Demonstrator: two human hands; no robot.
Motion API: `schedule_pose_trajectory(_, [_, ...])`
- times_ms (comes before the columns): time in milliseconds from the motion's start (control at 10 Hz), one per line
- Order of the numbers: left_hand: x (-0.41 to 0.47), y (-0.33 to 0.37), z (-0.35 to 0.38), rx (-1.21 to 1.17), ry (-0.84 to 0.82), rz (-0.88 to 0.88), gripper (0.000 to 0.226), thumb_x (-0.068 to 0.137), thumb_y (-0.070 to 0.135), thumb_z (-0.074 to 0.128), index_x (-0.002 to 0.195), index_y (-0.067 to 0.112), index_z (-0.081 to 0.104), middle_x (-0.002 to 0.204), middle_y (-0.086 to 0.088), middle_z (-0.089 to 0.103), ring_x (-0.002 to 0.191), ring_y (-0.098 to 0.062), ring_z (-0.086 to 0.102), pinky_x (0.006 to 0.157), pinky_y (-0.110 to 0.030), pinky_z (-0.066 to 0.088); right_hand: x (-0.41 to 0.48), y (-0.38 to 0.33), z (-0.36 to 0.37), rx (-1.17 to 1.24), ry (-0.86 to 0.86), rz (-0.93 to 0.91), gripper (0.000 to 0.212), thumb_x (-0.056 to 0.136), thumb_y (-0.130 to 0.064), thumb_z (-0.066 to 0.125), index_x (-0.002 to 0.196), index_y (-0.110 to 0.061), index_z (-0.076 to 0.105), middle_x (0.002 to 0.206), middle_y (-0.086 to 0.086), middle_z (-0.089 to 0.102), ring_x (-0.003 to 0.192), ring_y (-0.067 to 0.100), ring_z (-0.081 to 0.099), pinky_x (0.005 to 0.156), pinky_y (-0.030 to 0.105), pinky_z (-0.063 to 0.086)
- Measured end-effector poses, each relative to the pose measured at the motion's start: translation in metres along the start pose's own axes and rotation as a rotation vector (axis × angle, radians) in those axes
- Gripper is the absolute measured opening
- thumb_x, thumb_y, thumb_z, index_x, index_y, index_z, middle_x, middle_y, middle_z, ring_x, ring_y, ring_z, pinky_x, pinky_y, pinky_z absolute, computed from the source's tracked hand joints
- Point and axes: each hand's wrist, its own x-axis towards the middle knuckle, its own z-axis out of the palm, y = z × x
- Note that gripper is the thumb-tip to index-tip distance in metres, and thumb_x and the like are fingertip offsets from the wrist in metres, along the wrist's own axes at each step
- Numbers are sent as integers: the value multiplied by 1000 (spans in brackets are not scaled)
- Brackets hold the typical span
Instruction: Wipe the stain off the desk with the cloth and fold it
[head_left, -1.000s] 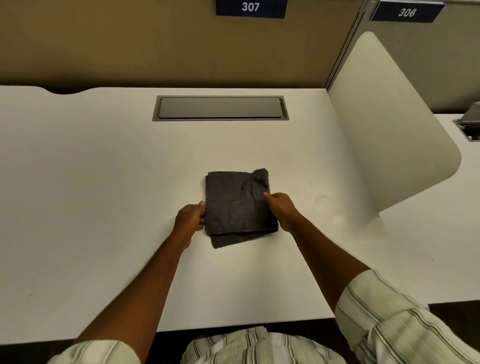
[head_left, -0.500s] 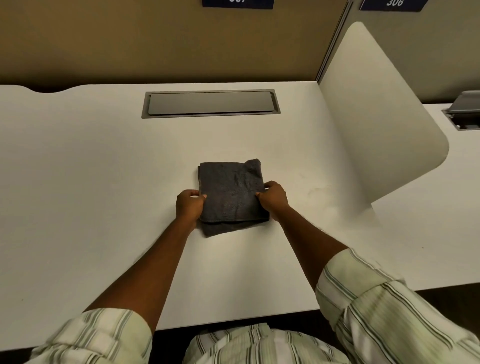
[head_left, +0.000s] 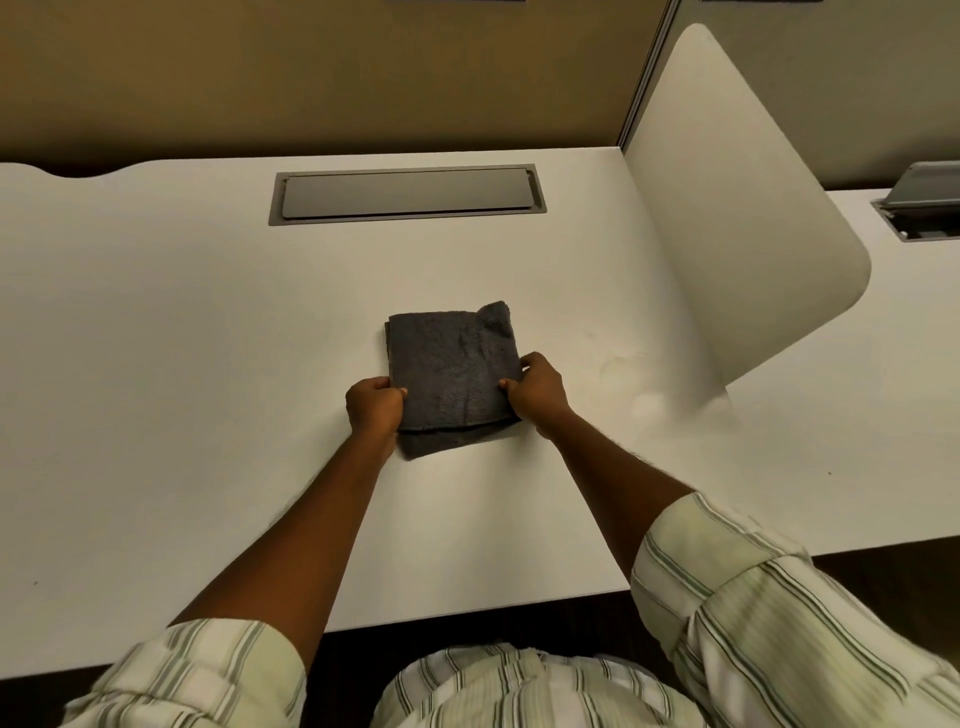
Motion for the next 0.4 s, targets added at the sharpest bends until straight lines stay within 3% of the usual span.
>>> schedule_pose_trajectory(100, [-9, 3, 1, -54, 2, 70, 31, 81, -4, 63, 111, 3, 61, 113, -15, 65, 96, -27, 62, 89, -38, 53, -11, 0, -3, 84, 127, -105, 24, 88, -11, 63, 110, -8, 54, 102, 10, 62, 93, 27, 62, 77, 38, 55])
schedule_pose_trajectory(200, [-15, -1, 1, 120, -10, 124, 34, 83, -1, 63, 116, 1, 57, 118, -18, 63, 103, -32, 60, 91, -38, 50, -17, 4, -3, 18, 109, -105, 25, 88, -11, 61, 111, -6, 52, 107, 13, 62, 91, 25, 60, 74, 33, 49])
schedule_pose_trajectory(300, [-21, -7, 1, 334, -1, 229, 39, 87, 9, 62, 123, -3, 50, 124, -24, 57, 111, -38, 56, 95, -42, 46, -16, 6, -7, -231, 10, -75, 38, 90, -19, 61, 120, -3, 45, 121, 18, 53, 107, 32, 56, 82, 36, 46])
schedule_pose_trajectory(400, [-33, -5, 3, 391, 101, 265, 39, 93, 16, 56, 126, -3, 48, 126, -25, 54, 114, -38, 52, 97, -44, 45, -20, 6, -16, -315, 29, -102, 41, 92, -24, 60, 124, -3, 43, 125, 19, 50, 113, 35, 53, 90, 41, 46])
